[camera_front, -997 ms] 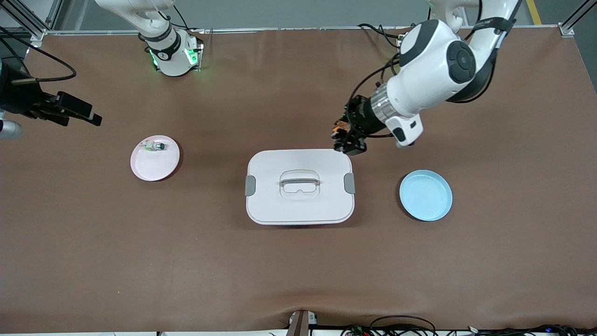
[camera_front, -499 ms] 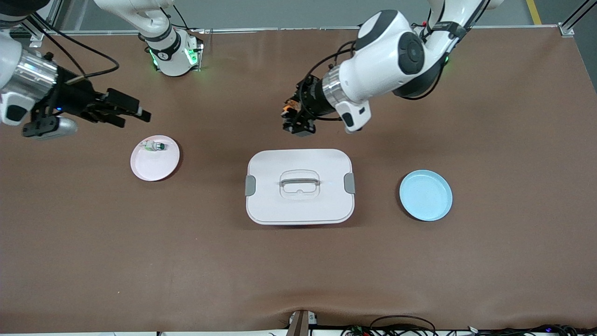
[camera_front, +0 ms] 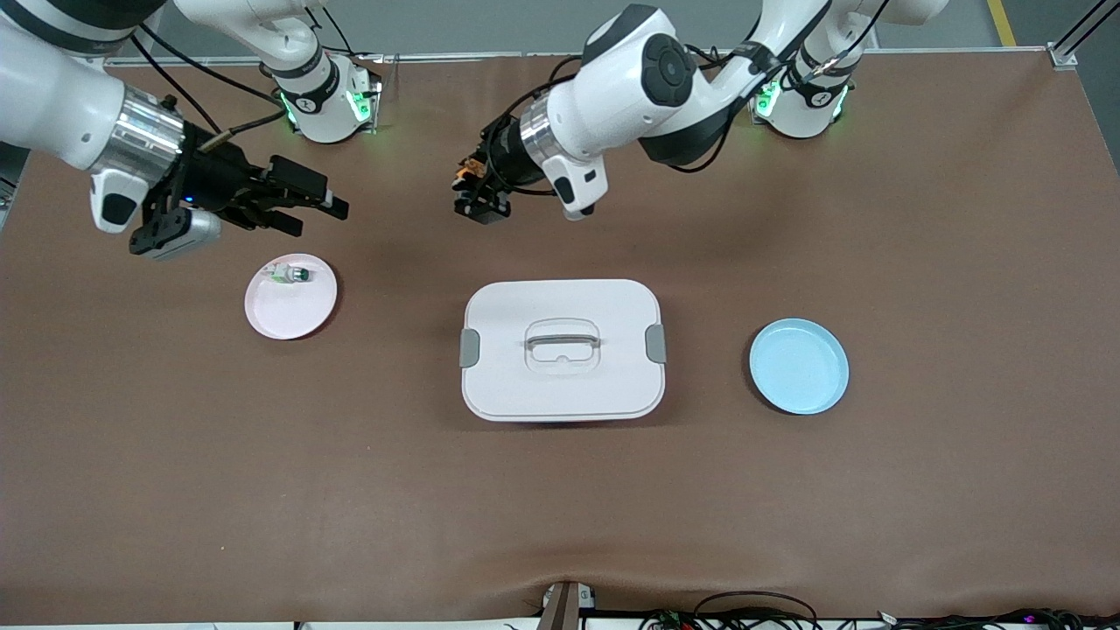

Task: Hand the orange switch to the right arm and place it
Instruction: 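Grasp the switch with the right gripper from the left gripper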

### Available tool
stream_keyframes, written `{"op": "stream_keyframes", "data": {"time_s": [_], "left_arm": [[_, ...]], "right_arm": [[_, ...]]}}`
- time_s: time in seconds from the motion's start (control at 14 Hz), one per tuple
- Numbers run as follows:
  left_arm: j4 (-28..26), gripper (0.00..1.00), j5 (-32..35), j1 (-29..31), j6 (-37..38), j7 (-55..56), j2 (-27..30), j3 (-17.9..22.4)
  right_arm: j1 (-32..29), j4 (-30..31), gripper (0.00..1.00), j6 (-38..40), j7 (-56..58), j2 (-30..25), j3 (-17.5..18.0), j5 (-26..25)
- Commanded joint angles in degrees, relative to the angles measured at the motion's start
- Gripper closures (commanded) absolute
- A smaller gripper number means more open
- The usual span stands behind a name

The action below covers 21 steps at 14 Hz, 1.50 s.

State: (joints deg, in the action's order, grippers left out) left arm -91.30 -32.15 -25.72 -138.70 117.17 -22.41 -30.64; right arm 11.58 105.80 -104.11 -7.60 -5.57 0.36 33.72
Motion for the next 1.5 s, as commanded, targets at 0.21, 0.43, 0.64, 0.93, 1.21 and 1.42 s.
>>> {"op": "stream_keyframes", "data": {"time_s": [0.21,0.43,0.64,0.93,1.21,1.42], "left_arm": [[4.9,0.95,0.0,-2.9,-3.1,0.7,-3.7,0.3],[5.3,0.94,1.3,-4.2,-5.0,0.8,-5.3,0.5],[5.3,0.93,2.3,-5.5,-8.5,0.9,-6.6,0.6],[5.2,0.93,2.4,-6.3,-8.6,1.1,-6.8,0.8],[5.2,0.93,3.4,-6.6,-8.6,1.1,-6.8,0.8],[5.2,0.93,3.6,-6.5,-8.6,1.1,-6.7,0.8]], "right_arm": [[3.4,11.8,0.0,-4.4,-1.8,-8.3,-0.4,2.4],[5.6,15.0,0.0,-5.6,-5.1,-11.9,-0.4,2.8],[7.7,16.8,0.0,-6.1,-7.1,-14.2,-0.4,2.7],[7.8,22.4,0.0,-12.2,-7.6,-17.0,2.8,2.7],[8.5,24.3,0.0,-15.5,-10.0,-16.9,4.2,2.8],[9.2,26.2,0.0,-17.7,-10.0,-17.0,4.2,2.8]]}}
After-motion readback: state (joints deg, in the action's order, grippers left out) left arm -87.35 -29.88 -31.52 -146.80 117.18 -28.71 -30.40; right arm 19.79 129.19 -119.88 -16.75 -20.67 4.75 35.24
